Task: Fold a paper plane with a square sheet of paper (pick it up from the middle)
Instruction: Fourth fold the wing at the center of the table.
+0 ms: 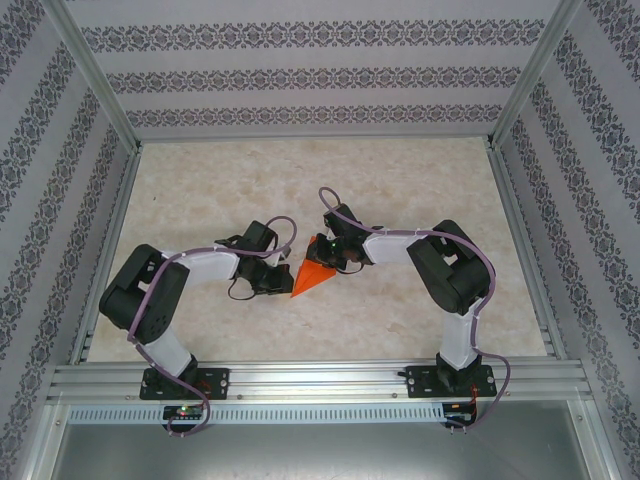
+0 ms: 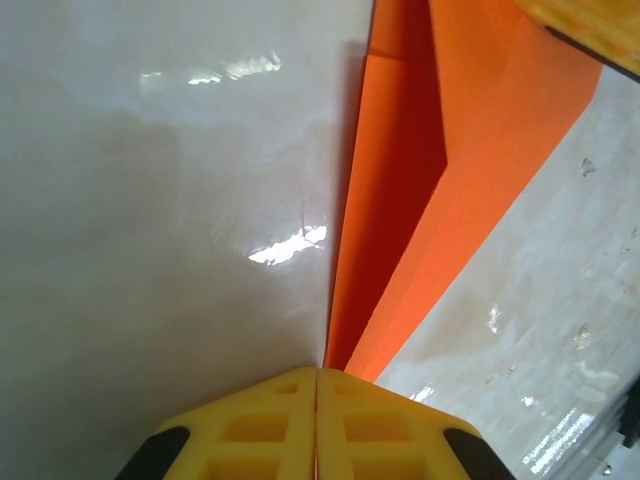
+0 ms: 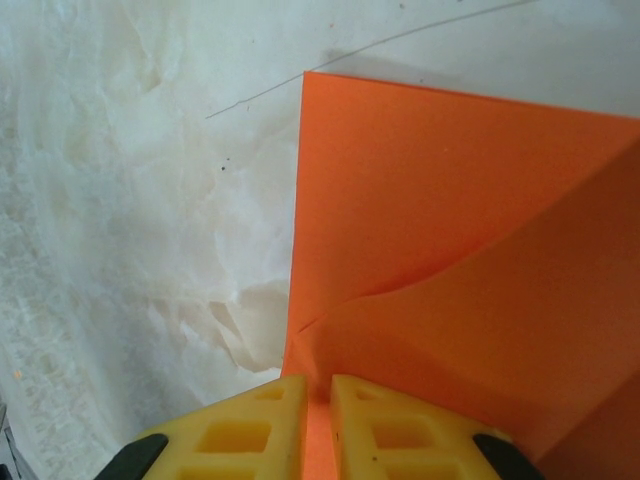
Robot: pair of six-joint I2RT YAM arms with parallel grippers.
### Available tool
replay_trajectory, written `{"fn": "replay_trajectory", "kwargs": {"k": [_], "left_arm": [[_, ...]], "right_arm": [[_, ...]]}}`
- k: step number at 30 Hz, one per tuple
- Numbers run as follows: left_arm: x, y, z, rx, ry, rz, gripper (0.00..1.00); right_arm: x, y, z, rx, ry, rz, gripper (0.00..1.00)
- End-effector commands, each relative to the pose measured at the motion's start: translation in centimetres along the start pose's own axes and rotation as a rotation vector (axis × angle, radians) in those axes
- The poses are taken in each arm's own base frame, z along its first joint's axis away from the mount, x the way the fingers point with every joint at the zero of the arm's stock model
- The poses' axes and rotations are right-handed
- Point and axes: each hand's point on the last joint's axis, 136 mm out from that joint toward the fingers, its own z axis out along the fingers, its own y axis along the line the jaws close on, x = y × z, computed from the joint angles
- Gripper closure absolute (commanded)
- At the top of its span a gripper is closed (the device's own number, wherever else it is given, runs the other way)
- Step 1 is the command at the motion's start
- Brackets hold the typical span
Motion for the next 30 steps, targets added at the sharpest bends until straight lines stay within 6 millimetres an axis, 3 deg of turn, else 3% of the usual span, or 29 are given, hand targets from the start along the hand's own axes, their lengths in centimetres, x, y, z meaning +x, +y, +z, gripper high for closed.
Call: {"fn": "replay_trajectory", "kwargs": {"k": [1,9,14,20,30], "left_arm": [[2.2,3.1,-0.8,-0.180,0.032,-0.027,0.88],[-1.4,-3.0,-5.6,-0.024,-0.151,0.032,0.81],[-2.2,-6.4,-4.8,0.164,-0.126,0.042,0.80],[-2.3,-7.2,-2.1,0.252,-0.061,0.006,0.80],[-1.1,-3.2,0.9,0.121,-0.017,-0.051,0.82]], "right_arm": [[2.3,-4.0,1.1,0.147,0.062,0.021,0.84],[2.4,-4.3,1.2,0.153,0.063,0.023,0.84],[2.5,-4.4,1.3,0.151,0.066,0.024,0.84],[2.5,-4.5,1.5,0.149,0.066,0.028,0.84],[2.6,-4.5,1.6,0.150,0.071,0.030,0.84]]}}
